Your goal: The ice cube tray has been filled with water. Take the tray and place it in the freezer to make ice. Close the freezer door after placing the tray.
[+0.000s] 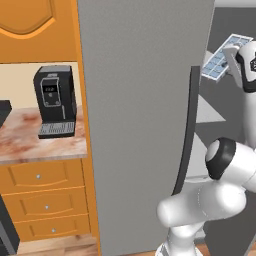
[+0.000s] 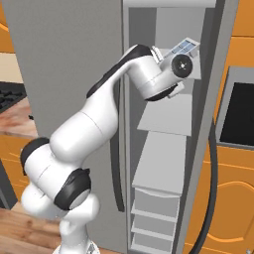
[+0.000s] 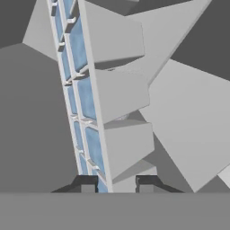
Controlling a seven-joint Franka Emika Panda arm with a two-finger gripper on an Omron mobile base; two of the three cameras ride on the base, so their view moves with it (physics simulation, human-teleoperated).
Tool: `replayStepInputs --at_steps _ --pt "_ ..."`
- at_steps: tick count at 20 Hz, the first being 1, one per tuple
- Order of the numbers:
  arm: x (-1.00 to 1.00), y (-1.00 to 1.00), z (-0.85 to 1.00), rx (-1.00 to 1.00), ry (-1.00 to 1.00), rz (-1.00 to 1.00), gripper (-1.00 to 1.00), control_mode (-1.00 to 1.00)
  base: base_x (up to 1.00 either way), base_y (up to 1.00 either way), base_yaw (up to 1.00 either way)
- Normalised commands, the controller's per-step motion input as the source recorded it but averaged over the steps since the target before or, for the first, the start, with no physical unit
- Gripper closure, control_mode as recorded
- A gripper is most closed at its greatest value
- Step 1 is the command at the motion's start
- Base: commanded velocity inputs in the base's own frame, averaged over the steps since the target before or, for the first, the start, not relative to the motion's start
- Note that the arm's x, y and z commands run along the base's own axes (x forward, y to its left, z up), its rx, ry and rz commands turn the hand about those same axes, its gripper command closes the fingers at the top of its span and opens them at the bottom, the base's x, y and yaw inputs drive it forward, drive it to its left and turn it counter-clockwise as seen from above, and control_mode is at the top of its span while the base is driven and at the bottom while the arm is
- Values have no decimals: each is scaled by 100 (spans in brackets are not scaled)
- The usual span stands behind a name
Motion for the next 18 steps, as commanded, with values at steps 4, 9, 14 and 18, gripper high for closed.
replayStepInputs --at_steps 4,9,14,18 --pt "29 0 0 0 0 -1 100 -100 0 0 0" --pt "37 -2 0 0 0 -2 100 -100 0 0 0" --pt "26 -13 0 0 0 -4 100 -100 0 0 0" --pt "34 -11 0 0 -1 -3 100 -100 0 0 0"
